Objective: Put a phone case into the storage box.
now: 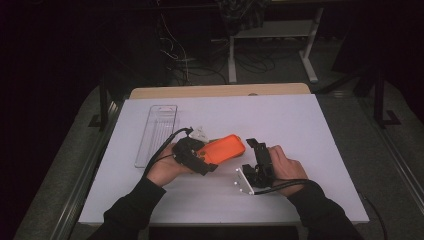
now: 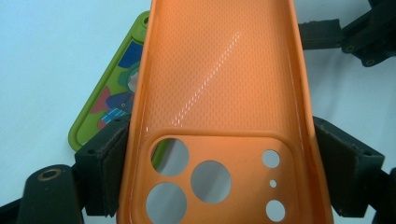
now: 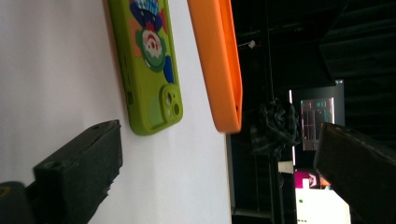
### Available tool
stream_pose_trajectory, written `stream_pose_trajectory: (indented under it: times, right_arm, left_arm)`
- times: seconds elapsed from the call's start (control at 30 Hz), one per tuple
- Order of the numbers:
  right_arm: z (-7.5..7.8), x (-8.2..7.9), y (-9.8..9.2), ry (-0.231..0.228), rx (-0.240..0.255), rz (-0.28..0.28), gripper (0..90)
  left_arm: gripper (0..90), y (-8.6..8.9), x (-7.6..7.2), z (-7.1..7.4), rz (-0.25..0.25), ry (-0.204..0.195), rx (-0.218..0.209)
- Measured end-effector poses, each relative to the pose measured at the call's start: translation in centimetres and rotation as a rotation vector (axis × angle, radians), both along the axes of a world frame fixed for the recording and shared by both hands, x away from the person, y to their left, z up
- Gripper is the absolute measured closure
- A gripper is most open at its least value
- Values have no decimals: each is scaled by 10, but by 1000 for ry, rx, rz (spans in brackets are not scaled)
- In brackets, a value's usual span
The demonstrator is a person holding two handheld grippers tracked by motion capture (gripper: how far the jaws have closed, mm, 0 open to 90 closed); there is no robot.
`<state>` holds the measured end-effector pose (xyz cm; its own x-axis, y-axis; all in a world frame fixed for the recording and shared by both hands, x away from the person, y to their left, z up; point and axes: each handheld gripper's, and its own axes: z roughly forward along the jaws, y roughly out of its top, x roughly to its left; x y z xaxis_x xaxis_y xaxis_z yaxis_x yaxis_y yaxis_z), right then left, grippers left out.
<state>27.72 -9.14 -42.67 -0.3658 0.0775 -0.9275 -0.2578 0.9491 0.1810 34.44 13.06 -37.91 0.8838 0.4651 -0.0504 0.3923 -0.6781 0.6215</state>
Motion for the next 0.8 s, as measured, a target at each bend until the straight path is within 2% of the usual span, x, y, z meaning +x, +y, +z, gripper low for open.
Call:
stream_pose_trajectory:
  times: [0.13, 0.2, 0.23, 0.5, 0.53, 0.6, 0.7, 0.8]
  right_arm:
    - [-2, -1, 6, -7, -12, 9, 34]
    - [-2, -1, 9, -21, -15, 13, 52]
    - [-1, 0, 10, -42, -26, 28, 62]
    - [0, 0, 24, -88, -45, 68, 173]
    - [-1, 0, 25, -101, -18, 70, 190]
    - [-3, -1, 28, -115, -24, 85, 232]
    - [-3, -1, 32, -109, -23, 89, 303]
    - [-4, -1, 35, -105, -43, 89, 366]
  left_arm:
    - [160, 0, 0, 1, -1, -4, 5]
    - [160, 0, 0, 1, 1, 0, 1]
    - [160, 0, 0, 1, -1, -1, 3]
    - [160, 1, 0, 3, 0, -9, -1]
    - [160, 2, 0, 3, 3, -7, -5]
    - [160, 2, 0, 3, 5, -6, -8]
    - [160, 1, 0, 2, 2, -6, -2]
    - [160, 1, 0, 2, -12, -3, 8]
